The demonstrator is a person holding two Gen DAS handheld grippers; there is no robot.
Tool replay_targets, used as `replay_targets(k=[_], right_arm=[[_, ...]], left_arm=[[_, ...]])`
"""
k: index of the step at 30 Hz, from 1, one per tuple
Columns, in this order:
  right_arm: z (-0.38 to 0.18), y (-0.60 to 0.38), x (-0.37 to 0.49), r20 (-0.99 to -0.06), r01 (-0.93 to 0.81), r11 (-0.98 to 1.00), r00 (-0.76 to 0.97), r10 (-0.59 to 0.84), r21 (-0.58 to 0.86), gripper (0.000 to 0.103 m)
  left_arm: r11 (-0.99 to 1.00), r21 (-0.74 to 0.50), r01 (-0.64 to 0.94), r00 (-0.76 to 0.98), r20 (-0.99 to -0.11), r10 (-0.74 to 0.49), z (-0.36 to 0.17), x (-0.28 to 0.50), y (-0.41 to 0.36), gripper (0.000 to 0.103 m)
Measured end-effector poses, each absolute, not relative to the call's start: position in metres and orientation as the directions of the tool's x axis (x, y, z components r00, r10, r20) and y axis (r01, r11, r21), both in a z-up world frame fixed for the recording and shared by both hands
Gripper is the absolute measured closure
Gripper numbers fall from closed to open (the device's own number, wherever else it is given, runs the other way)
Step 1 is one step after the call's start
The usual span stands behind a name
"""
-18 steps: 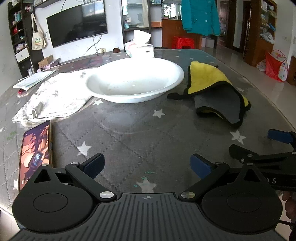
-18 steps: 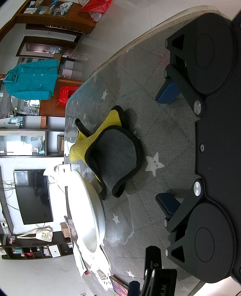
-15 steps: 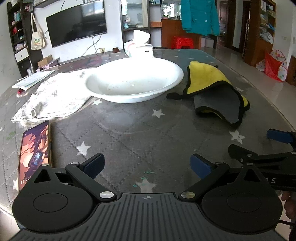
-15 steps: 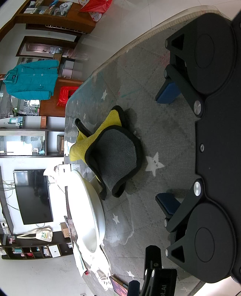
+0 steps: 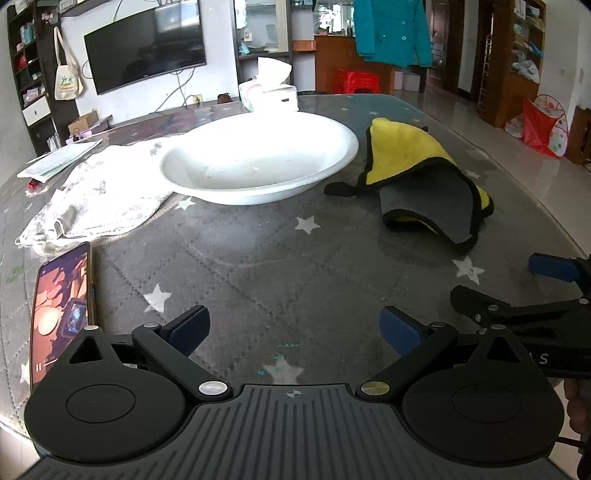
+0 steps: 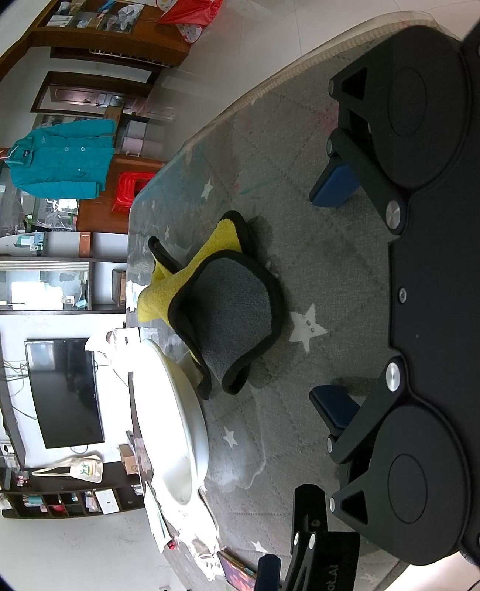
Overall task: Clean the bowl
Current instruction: 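Move the right gripper toward the yellow-and-grey microfiber cloth, then close the right gripper on the yellow cloth and lift it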
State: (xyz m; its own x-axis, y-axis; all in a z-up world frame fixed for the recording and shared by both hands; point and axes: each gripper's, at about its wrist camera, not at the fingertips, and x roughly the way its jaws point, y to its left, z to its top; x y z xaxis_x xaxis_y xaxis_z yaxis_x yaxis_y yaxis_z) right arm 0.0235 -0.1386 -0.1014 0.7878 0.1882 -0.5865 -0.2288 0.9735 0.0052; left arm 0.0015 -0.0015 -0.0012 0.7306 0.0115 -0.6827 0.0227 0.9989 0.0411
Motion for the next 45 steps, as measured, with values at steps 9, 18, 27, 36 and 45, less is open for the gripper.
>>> replay_targets(k=[9,18,27,36,45], right_arm=[[-0.091,-0.135,0.022,-0.582,-0.27,0.963,0.784,0.215,-0.008,0.0],[-0.075,-0.123,0.027,-0.57,-0.328,0.944,0.781,0.255,-0.027,0.0],[-0.071,-0.121,0.049,-0.575,-0.377,0.925,0.765,0.29,-0.035,0.0],[-0.065,-0.121,0.084,-0.588,-0.401,0.916,0.747,0.309,-0.028,0.006],[-0.06,-0.121,0.114,-0.601,-0.343,0.939,0.747,0.285,0.018,0.021]], left_arm=[[0.999,0.036,0.027,0.722,-0.692,0.005,0.005,0.003,0.004,0.011],[0.998,0.055,0.034,0.732,-0.681,0.013,0.018,0.012,0.007,0.013],[0.997,0.068,0.04,0.735,-0.678,0.017,0.03,0.03,0.009,0.016],[0.997,0.069,0.039,0.738,-0.675,0.018,0.041,0.046,0.015,0.023],[0.996,0.079,0.038,0.762,-0.647,0.022,0.057,0.064,0.018,0.026]])
